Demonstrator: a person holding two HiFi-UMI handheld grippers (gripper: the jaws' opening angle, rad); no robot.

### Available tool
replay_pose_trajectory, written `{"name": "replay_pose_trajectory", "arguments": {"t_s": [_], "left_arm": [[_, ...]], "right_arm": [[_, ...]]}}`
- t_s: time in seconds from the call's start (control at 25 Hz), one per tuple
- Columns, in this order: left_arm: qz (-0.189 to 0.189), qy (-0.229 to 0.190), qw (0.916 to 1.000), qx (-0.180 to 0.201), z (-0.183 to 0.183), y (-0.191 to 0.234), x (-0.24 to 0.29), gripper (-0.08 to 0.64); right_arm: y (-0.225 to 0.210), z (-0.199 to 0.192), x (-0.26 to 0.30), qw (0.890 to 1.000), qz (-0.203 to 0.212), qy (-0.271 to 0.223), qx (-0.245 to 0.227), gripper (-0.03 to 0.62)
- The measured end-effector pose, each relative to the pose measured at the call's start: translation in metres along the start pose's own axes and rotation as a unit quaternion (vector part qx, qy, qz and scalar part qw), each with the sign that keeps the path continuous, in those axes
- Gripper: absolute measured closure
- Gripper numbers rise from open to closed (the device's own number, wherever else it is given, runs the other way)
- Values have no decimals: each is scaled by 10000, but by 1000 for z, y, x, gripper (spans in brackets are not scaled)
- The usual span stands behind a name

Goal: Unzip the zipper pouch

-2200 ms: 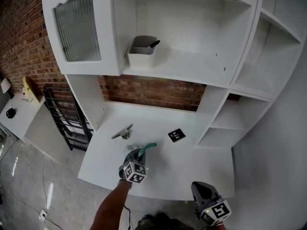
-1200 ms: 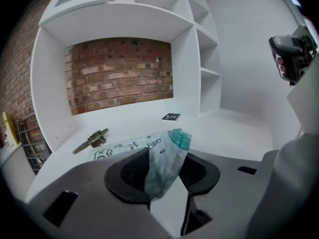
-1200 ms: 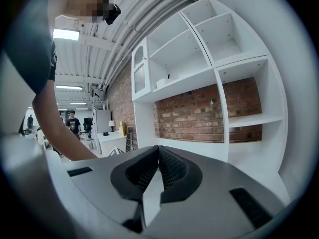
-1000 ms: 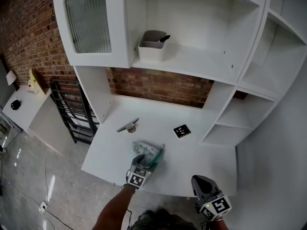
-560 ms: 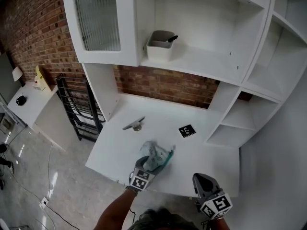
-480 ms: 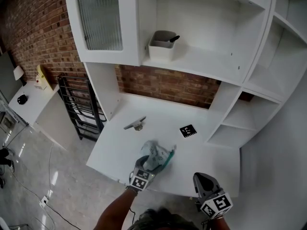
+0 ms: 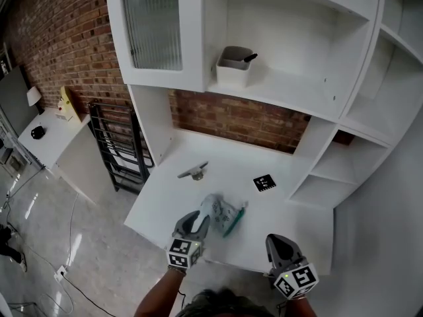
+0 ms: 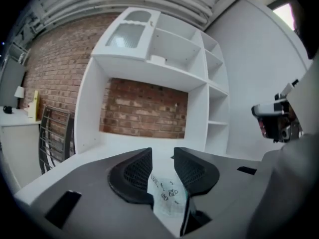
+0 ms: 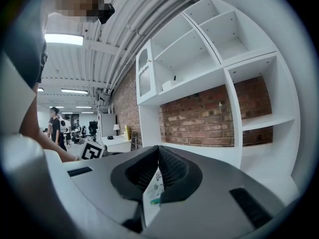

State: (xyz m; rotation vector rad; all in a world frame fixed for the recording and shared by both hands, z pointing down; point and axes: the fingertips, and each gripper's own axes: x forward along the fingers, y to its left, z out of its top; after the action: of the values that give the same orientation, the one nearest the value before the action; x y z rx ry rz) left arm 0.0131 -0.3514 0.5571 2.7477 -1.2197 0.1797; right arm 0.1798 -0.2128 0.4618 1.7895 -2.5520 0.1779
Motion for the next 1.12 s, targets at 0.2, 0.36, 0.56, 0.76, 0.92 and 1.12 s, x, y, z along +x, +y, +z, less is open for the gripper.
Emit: {"name": "replay_pose_trajectory", "arguments": {"t_s": [0.2, 0.36, 0.56, 0.76, 0.92, 1.12], "left_arm": [[514, -748, 9959, -47, 55, 20, -48, 488], [1016, -1177, 9876, -229, 84, 34, -85, 526], [1428, -1465, 9783, -323, 100, 42, -127, 548], [1730, -1466, 9740, -21, 104, 35, -158, 555], [1902, -1498, 9701, 170, 106, 22, -174, 557], [2171, -1558, 9636, 92, 105, 16, -191, 557]], "right_arm": [[4, 6, 7, 9999, -19, -162, 3, 592], [4, 8, 12, 9997, -30, -247, 10, 592], [5, 13, 15, 9994, -45, -331, -5, 592], [2, 16, 17, 9989, -193, -419, 28, 592], [-1, 21, 18, 9983, -325, -492, -31, 592], [-1, 24, 16, 9975, -440, -541, -79, 592]]}}
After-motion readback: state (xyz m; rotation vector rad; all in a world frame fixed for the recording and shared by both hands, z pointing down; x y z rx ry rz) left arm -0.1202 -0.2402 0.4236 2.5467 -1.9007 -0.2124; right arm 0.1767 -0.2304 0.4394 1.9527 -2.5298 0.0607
